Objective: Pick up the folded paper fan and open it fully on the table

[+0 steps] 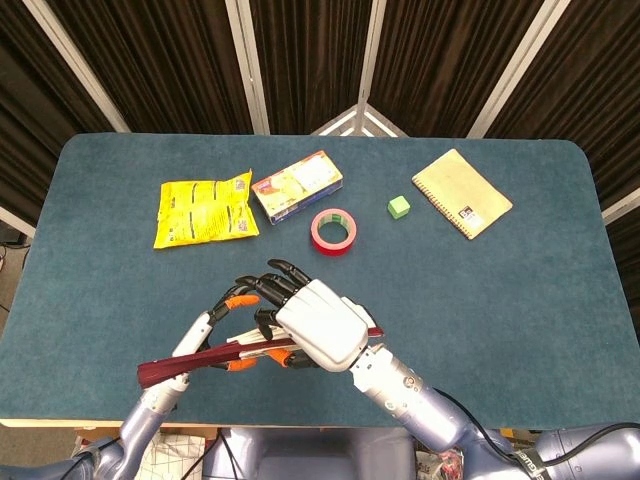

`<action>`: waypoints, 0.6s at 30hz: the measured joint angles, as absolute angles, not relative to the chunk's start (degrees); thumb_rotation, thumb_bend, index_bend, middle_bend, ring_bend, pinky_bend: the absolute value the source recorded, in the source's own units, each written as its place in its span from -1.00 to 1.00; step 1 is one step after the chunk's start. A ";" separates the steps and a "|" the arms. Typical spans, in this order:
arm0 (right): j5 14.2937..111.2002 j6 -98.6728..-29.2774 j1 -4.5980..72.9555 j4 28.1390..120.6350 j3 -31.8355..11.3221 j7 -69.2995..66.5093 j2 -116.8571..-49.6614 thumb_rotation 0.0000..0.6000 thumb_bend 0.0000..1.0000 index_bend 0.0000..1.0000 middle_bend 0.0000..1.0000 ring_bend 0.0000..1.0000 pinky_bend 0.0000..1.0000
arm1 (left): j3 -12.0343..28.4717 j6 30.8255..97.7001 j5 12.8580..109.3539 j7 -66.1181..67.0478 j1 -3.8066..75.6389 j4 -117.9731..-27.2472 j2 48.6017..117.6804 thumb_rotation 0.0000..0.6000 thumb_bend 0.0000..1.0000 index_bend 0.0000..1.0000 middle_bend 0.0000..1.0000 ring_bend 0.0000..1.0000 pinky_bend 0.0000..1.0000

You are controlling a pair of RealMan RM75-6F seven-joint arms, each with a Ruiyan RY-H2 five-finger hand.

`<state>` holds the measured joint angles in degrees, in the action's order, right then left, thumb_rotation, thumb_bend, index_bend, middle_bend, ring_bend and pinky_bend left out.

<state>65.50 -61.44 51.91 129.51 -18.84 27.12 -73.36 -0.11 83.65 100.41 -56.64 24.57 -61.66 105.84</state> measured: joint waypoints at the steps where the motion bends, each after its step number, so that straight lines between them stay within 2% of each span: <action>1: 65.51 -61.47 51.93 129.53 -18.71 27.22 -73.35 1.00 -0.13 0.63 -0.64 -0.56 -0.75 | -0.05 84.06 100.41 -57.37 24.70 -60.92 106.52 1.00 -0.77 -0.59 -0.86 -1.00 -0.82; 18: 64.80 -62.53 53.10 130.63 -17.96 29.08 -74.15 1.00 -0.13 0.63 -0.64 -0.56 -0.73 | 0.09 82.36 99.22 -62.33 28.39 -59.30 111.27 1.00 -0.77 -0.58 -0.81 -1.00 -0.81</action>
<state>64.80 -62.53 53.10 130.63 -17.96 29.08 -74.15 0.09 82.36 99.22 -62.33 28.39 -59.30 111.27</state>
